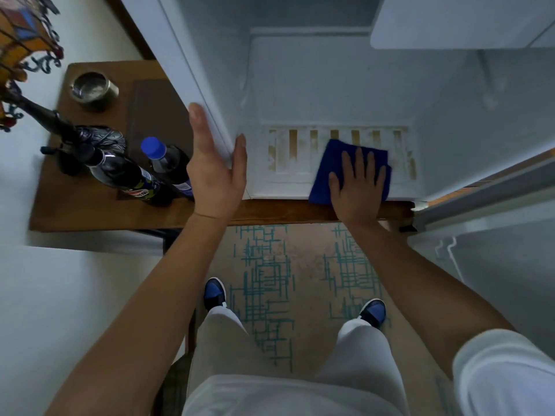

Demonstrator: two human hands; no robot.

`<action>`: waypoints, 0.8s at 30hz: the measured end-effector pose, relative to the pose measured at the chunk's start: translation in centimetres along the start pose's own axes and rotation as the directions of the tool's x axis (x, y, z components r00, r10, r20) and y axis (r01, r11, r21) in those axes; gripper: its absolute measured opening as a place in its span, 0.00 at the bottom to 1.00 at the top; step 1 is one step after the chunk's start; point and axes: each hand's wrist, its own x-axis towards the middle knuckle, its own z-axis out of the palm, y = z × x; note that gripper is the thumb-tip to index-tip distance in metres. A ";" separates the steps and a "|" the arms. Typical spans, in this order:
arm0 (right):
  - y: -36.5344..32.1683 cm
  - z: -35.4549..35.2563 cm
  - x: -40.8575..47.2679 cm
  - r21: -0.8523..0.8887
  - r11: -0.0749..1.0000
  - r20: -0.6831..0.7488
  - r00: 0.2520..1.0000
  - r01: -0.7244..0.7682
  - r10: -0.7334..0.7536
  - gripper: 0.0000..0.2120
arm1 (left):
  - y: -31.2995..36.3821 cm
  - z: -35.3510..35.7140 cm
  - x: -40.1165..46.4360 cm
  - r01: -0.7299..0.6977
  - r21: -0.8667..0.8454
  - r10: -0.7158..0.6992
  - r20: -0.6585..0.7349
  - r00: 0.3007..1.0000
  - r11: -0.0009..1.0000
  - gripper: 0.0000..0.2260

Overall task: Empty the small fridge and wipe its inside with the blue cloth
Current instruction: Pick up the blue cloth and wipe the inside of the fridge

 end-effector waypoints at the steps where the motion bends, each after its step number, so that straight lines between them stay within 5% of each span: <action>1: 0.5 -0.1 0.2 0.000 0.999 0.003 0.999 -0.051 0.051 0.30 | 0.3 0.0 -0.1 -0.014 0.014 0.014 -0.021 1.000 1.000 0.35; 9: 4.1 -0.7 1.2 0.033 0.956 0.011 0.956 -0.293 0.293 0.32 | 1.5 0.1 -0.1 -0.070 -0.012 0.068 -0.122 0.990 0.997 0.34; 17: 3.3 -1.2 5.9 -0.026 0.967 0.164 0.953 -0.254 0.254 0.35 | 0.4 -0.2 0.1 -0.022 0.029 0.022 0.001 1.000 0.999 0.35; 24: -2.5 -0.6 7.5 -0.035 0.984 0.200 0.963 -0.174 0.178 0.37 | 0.8 0.0 0.0 0.006 0.058 -0.003 -0.039 0.999 0.998 0.33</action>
